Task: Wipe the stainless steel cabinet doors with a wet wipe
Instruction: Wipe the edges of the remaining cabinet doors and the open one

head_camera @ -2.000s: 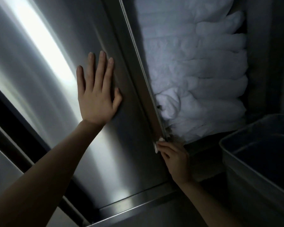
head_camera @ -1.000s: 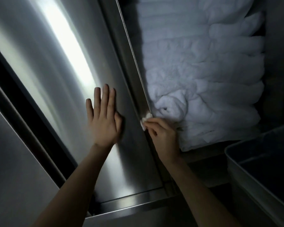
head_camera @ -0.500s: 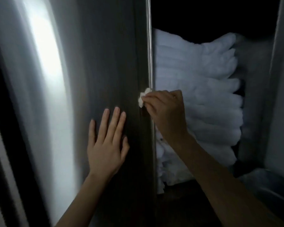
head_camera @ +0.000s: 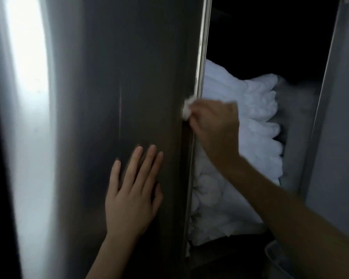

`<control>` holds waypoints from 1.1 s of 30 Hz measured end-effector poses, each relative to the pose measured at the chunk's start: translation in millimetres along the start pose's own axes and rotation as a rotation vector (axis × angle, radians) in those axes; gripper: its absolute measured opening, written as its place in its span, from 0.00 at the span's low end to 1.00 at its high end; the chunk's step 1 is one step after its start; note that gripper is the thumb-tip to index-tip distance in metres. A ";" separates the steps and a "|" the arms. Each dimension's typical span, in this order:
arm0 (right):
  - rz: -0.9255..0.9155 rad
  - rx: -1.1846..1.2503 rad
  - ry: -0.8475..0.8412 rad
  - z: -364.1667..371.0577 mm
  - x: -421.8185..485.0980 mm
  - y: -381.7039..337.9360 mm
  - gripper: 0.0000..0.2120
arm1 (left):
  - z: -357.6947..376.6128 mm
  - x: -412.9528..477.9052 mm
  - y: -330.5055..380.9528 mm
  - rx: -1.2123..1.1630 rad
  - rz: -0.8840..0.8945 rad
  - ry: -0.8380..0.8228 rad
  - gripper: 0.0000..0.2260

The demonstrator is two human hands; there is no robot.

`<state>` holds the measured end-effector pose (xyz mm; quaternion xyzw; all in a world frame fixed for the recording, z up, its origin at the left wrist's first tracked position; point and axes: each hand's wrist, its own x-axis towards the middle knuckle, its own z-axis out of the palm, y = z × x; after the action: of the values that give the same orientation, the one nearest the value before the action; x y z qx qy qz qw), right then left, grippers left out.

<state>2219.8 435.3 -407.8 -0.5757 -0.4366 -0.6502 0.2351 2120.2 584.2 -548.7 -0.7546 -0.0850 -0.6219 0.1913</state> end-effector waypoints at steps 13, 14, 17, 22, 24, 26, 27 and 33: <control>-0.043 -0.046 0.026 -3.9 -14.8 -10.2 0.06 | -1.9 0.7 0.1 0.006 0.016 -0.005 0.25; -0.003 -0.013 0.025 -3.0 -34.9 -18.1 0.05 | -1.8 0.2 -0.4 0.010 0.017 -0.009 0.25; -0.005 0.055 -0.037 -5.9 -115.6 -40.6 0.05 | -0.3 0.6 -1.9 0.048 0.025 -0.017 0.25; -0.135 0.101 -0.280 -15.6 -210.6 -64.4 0.09 | -1.6 -0.3 -0.6 0.069 0.023 -0.027 0.25; -0.223 0.115 -0.298 -17.3 -205.6 -57.5 0.10 | -2.9 0.3 -0.2 0.078 0.031 -0.019 0.25; -0.224 0.133 -0.238 -16.8 -182.1 -47.1 0.08 | -4.9 0.6 -0.3 0.079 0.028 -0.024 0.25; -0.185 0.134 -0.197 -15.0 -169.2 -42.7 0.06 | -6.0 0.1 -0.2 0.079 0.026 -0.031 0.25; 0.018 0.180 -0.102 -6.4 -172.9 -54.4 0.05 | -9.4 1.6 0.5 0.053 0.035 -0.059 0.26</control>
<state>2211.6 423.5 -588.6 -0.5882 -0.4997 -0.5761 0.2693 2112.2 579.9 -545.8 -0.7686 -0.0940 -0.5935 0.2196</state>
